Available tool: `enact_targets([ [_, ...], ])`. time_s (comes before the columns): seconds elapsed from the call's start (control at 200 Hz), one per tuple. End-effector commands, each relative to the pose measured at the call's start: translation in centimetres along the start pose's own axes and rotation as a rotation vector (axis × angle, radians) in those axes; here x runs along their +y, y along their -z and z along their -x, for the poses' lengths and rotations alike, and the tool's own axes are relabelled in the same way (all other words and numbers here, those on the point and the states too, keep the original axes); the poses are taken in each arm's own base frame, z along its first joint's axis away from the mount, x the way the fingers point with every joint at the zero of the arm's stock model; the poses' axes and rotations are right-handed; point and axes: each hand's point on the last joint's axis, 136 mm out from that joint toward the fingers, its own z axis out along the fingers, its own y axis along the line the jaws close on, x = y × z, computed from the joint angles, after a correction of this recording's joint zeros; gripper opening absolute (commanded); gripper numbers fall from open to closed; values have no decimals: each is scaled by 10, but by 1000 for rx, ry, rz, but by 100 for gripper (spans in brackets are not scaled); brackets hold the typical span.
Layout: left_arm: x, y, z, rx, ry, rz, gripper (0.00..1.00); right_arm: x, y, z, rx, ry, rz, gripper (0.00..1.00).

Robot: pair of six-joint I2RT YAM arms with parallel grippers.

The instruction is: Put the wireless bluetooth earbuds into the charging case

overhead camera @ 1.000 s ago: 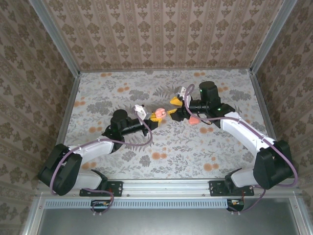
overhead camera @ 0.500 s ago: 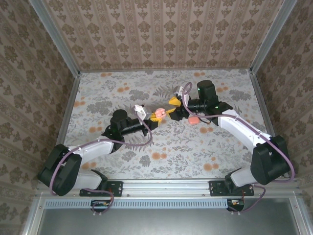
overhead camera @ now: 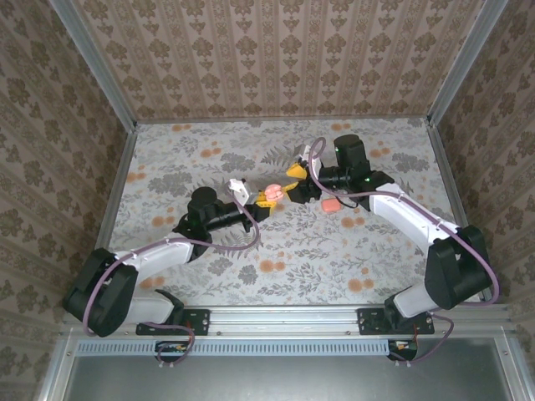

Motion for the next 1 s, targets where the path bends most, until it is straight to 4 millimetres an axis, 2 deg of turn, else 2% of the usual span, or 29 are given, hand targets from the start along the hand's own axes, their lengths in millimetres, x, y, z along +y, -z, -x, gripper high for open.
enact_targets([
  [0.0, -4, 5, 7, -21, -32, -7, 11, 5, 0, 12, -26, 11, 42, 62],
  [0.145, -4, 6, 5, -17, -32, -6, 11, 5, 2, 15, -29, 9, 30, 62],
  [0.27, 7, 8, 3, -9, -25, 59, 11, 5, 7, 22, -40, -17, 6, 62],
  [0.425, 22, 14, -6, 44, 11, 138, 11, -3, 9, 26, -25, -169, -72, 62],
  [0.64, 37, 23, -18, 126, 82, 232, 10, -7, 1, 13, 93, -333, -226, 60],
  [0.86, 62, 50, -26, 153, 214, 397, 10, -21, -17, 17, 113, -536, -411, 60],
  [0.995, 76, 74, -32, 168, 285, 500, 10, -34, -29, 18, 80, -702, -457, 55],
])
